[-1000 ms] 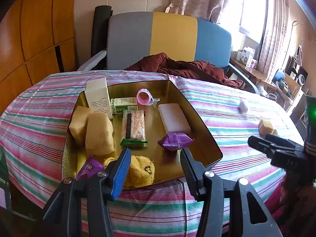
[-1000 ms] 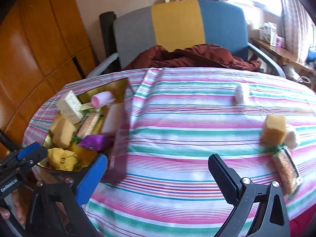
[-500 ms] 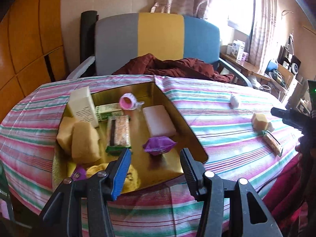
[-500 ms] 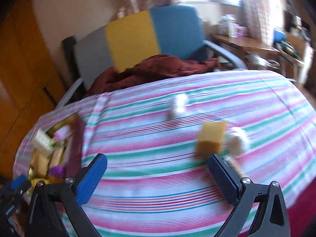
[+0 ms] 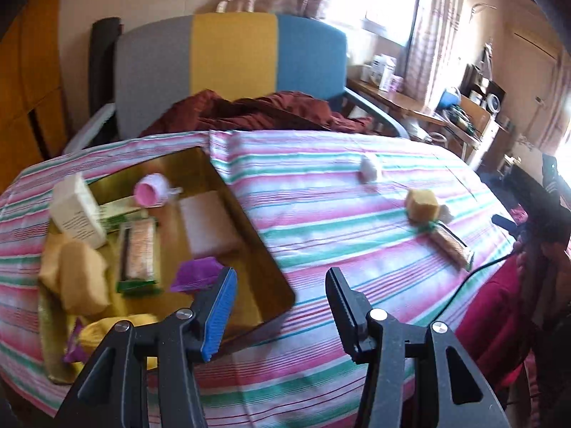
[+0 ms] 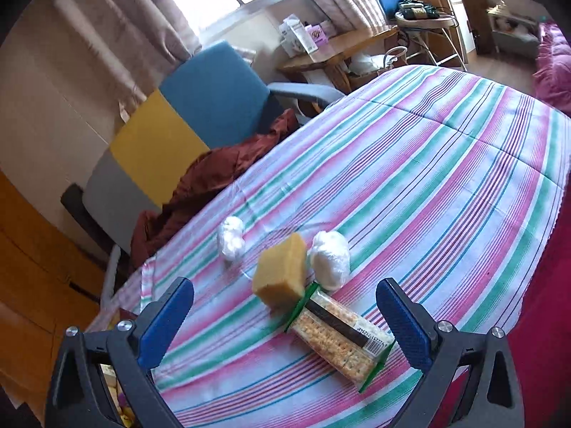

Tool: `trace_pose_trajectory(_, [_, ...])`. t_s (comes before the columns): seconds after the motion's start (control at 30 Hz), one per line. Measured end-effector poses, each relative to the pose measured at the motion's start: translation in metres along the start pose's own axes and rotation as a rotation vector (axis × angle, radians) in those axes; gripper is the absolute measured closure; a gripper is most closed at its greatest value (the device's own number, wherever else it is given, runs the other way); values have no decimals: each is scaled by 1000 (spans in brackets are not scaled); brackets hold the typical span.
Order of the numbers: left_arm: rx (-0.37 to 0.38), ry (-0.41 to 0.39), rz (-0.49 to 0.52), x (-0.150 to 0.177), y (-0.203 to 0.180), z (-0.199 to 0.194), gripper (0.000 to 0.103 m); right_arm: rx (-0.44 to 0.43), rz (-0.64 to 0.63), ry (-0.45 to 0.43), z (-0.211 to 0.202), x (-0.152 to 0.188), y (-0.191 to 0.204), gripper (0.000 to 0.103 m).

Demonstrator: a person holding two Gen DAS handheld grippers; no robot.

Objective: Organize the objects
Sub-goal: 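Lower the left gripper onto the yellow sponge and close it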

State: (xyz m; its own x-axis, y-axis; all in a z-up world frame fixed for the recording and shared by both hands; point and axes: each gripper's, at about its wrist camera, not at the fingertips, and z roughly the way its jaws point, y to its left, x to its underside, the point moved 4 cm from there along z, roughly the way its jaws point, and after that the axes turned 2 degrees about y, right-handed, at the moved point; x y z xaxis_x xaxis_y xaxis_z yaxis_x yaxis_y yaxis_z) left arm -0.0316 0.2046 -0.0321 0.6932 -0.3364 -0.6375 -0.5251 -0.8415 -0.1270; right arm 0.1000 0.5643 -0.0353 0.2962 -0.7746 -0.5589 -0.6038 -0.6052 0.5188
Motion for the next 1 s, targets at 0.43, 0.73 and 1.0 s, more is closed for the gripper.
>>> trace_pose_trajectory(0.43, [113,161,91,-6,-58,66,51,-95,95,-39,-8,-3,-13,0])
trace_pose_trajectory(0.73, [162,202,174,-14,-99,93,51,-126,162,-48,-9,-5,-24,0])
trace_pose_trajectory(1.0, [244,235,202,-38,-129,120,51,-146,169,-26,-6,-6,-25,0])
